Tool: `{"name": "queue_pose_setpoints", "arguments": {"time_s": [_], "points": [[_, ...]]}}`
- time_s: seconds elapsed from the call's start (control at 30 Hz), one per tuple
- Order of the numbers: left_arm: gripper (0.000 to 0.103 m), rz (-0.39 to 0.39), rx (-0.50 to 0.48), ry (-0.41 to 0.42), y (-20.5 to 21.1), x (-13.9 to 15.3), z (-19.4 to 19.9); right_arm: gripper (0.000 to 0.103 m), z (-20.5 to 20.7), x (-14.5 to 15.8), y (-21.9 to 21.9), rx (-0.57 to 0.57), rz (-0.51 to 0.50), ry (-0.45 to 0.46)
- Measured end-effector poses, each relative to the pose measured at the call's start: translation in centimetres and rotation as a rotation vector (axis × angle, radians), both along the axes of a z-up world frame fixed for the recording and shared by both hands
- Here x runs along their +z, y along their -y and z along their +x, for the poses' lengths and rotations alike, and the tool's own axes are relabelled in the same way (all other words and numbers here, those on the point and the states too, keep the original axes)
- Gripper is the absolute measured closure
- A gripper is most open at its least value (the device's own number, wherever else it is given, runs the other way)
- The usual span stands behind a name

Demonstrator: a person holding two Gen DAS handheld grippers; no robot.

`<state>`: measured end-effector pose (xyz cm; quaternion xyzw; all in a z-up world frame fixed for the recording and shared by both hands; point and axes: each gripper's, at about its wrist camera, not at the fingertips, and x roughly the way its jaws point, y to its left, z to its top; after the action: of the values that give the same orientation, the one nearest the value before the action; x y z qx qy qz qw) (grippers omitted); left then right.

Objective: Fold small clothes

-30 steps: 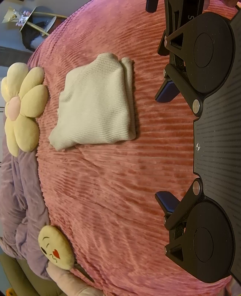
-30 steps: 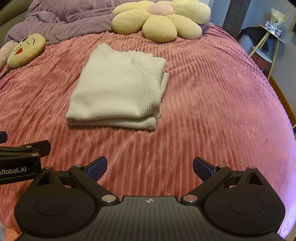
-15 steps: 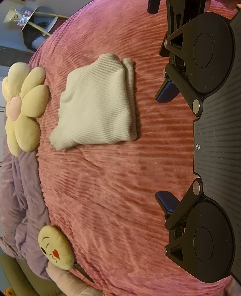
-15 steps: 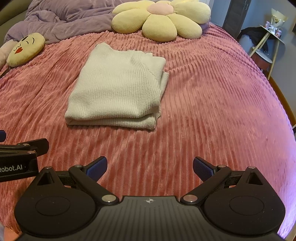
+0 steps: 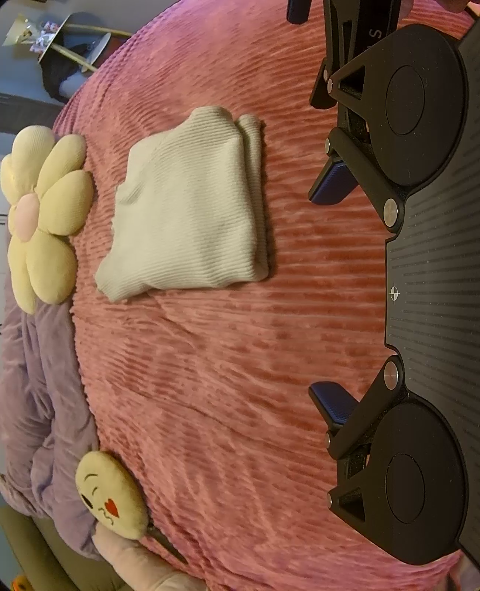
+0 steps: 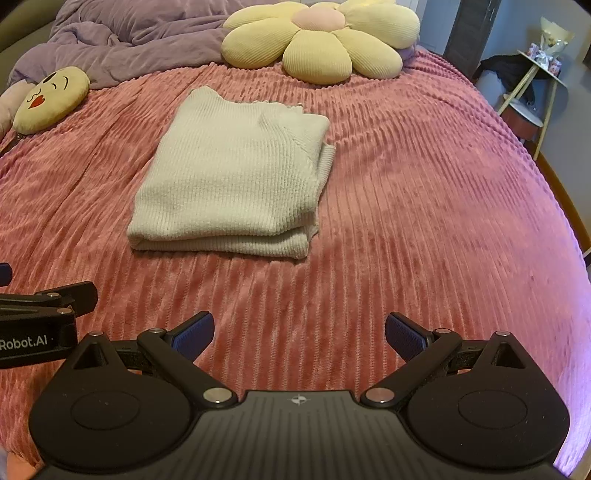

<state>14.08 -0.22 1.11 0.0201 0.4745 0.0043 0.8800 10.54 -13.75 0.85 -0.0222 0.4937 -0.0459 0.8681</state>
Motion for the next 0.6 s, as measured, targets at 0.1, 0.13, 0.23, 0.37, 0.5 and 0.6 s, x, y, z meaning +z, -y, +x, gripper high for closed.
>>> {"name": "queue_pose_setpoints", "arguments": {"time_s": [0.1,0.13,0.23,0.37,0.5,0.6], "points": [[0.000,0.000,0.000,-0.001,0.01,-0.01,-0.01,0.004,-0.02,0.02,0.04,-0.001,0.002,0.001],[0.000,0.000,0.001,-0.001,0.02,-0.01,-0.01,0.004,-0.04,0.01,0.00,-0.002,0.000,0.002],[0.000,0.000,-0.001,-0.002,0.02,-0.01,0.01,0.004,-0.11,0.06,0.04,-0.004,0.002,0.005],[0.000,-0.005,-0.001,-0.006,-0.03,-0.14,-0.05,0.004,-0.12,0.05,0.07,-0.003,0.001,0.006],[0.000,-0.006,0.001,-0.010,-0.13,-0.29,-0.09,0.004,-0.16,0.16,0.11,-0.003,0.002,0.008],[0.000,-0.002,0.000,-0.009,-0.06,-0.32,-0.13,0.004,-0.17,0.20,0.16,-0.004,0.003,0.007]]}}
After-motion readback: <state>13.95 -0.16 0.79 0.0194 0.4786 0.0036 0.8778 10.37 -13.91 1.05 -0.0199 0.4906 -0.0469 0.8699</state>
